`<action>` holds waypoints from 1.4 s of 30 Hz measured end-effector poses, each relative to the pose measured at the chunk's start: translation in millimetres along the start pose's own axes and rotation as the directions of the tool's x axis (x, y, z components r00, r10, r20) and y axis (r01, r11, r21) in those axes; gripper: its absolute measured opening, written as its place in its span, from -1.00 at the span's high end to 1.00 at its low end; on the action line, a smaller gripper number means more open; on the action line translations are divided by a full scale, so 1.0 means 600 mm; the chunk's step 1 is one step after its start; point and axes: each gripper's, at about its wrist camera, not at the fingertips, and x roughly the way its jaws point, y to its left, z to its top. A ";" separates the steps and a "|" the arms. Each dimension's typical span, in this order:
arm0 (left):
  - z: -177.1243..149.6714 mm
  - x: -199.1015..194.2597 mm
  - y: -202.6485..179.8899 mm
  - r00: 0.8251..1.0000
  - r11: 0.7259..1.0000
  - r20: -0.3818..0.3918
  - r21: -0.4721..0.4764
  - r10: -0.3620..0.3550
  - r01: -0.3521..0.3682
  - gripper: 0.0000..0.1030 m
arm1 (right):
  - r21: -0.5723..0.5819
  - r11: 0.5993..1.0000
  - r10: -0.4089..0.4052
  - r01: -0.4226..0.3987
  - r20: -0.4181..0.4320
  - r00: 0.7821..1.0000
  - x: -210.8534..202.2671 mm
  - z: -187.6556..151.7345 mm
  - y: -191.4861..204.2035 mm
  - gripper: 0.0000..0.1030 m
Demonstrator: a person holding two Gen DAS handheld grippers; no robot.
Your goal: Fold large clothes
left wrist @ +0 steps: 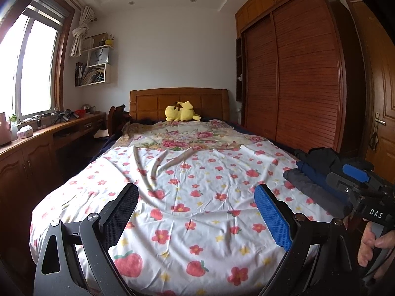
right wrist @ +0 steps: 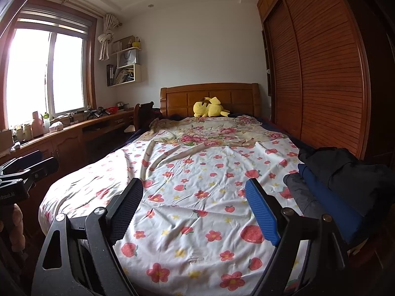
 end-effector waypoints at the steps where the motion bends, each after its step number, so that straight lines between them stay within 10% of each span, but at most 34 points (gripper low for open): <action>1: 0.000 0.000 0.000 1.000 1.000 0.000 0.001 0.002 -0.002 -0.85 | 0.000 1.000 0.000 0.000 -0.001 1.000 0.000 0.000 0.000 -0.65; 42: -0.003 -0.003 -0.005 1.000 1.000 -0.011 0.005 -0.001 0.001 -0.85 | 0.002 1.000 -0.003 0.003 -0.004 1.000 0.000 -0.003 -0.007 -0.65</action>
